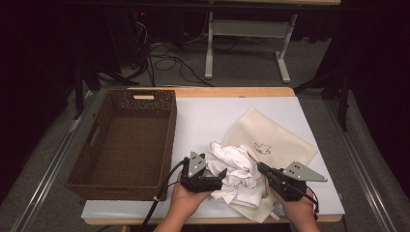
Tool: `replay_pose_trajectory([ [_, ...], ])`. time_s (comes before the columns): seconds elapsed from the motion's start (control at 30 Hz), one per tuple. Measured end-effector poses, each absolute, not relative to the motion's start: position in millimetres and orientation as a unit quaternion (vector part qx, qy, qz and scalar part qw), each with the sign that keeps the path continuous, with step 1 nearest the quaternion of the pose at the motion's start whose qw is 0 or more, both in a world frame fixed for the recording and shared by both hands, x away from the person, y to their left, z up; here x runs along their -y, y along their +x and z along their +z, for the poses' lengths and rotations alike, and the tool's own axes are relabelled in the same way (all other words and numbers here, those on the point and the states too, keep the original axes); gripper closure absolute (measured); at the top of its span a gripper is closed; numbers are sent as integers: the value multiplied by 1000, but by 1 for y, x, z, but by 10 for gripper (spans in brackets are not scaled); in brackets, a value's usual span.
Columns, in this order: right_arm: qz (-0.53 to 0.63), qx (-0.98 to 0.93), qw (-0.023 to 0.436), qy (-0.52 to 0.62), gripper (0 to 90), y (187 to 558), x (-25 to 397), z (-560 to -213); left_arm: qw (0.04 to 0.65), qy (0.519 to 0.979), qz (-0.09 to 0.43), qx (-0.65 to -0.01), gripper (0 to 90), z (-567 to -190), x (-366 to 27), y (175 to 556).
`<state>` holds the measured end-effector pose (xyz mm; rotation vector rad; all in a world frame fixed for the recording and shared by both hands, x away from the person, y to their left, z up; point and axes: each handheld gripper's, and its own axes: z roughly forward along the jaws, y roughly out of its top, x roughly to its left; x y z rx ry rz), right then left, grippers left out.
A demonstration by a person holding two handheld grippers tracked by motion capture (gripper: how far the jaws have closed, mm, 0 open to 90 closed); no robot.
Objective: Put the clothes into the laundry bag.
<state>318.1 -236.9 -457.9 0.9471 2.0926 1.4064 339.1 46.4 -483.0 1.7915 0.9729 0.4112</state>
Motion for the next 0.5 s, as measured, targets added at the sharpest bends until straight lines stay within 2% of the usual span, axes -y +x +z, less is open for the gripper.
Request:
replay_pose_trajectory([
  [0.07,507,-760,224,339,900,319,236,-459,499,752,151,-404,244,-488,-40,347],
  [0.13,505,-761,221,342,899,319,236,-459,505,755,137,-396,519,-492,-36,350],
  [0.17,506,-761,225,338,900,320,237,-460,504,756,143,-392,580,-493,-33,349],
  [0.2,506,-760,222,342,900,321,237,-460,507,757,143,-387,697,-492,-31,348],
  [0.23,507,-760,219,343,899,321,237,-460,508,757,151,-382,748,-491,-29,345],
  [0.3,507,-759,222,342,899,322,237,-459,516,753,162,-375,798,-488,-26,336],
  [0.5,512,-755,224,345,899,324,238,-457,546,758,179,-308,813,-474,-3,301],
])
